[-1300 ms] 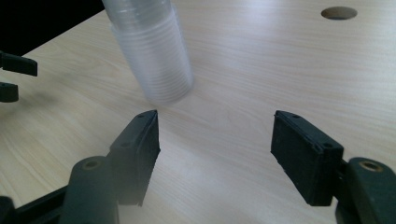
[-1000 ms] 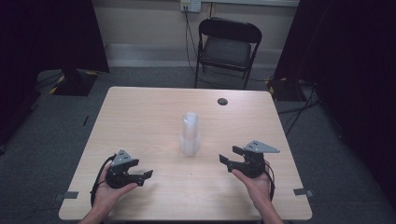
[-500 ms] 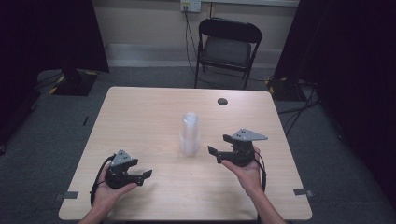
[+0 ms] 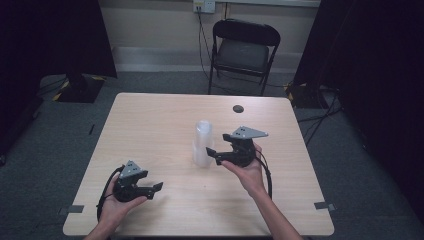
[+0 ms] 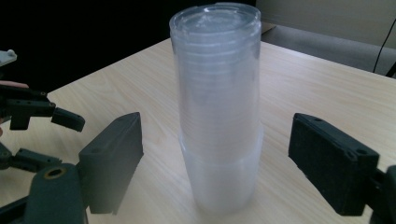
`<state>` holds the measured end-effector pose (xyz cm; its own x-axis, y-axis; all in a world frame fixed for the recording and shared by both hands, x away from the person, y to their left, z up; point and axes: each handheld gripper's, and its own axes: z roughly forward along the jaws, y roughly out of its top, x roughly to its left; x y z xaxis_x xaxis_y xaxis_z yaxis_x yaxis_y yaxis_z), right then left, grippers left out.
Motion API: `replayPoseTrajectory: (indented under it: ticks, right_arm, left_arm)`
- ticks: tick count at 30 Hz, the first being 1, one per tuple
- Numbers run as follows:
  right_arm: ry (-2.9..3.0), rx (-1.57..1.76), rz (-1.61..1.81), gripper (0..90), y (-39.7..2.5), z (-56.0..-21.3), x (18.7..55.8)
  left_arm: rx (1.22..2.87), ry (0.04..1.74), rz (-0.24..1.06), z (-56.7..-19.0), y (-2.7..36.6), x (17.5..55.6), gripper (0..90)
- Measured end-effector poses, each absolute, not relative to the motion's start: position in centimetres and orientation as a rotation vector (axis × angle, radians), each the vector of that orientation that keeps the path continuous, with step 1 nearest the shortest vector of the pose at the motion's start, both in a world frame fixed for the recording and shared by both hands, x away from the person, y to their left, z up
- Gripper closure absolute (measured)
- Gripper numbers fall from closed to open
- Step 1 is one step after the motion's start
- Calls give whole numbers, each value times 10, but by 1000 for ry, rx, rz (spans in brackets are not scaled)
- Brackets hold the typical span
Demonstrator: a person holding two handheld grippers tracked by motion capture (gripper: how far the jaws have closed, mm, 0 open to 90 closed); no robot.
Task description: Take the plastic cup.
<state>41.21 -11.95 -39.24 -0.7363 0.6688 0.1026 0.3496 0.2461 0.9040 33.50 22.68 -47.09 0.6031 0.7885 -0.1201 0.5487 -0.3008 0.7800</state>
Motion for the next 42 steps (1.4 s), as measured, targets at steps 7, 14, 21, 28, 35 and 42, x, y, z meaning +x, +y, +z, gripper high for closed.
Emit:
replayPoseTrajectory:
  ticks: [7, 14, 21, 28, 35, 42]
  right_arm:
    - [2217, 920, 1505, 141, -102, -393, 427]
    - [2208, 936, 1499, 138, -88, -393, 441]
    - [2211, 953, 1513, 147, -80, -401, 454]
    - [2219, 958, 1503, 171, -77, -409, 459]
    - [2239, 970, 1492, 187, -75, -417, 462]
    - [2255, 974, 1472, 186, -75, -425, 465]
  left_arm:
    - [1993, 1061, 360, -471, 228, 335, 242]
    - [1997, 1049, 352, -471, 226, 334, 242]
    - [1986, 1059, 352, -471, 228, 335, 242]
    - [1989, 1060, 351, -471, 228, 335, 242]
    - [1991, 1060, 349, -471, 228, 335, 241]
    - [1995, 1059, 347, -471, 229, 335, 242]
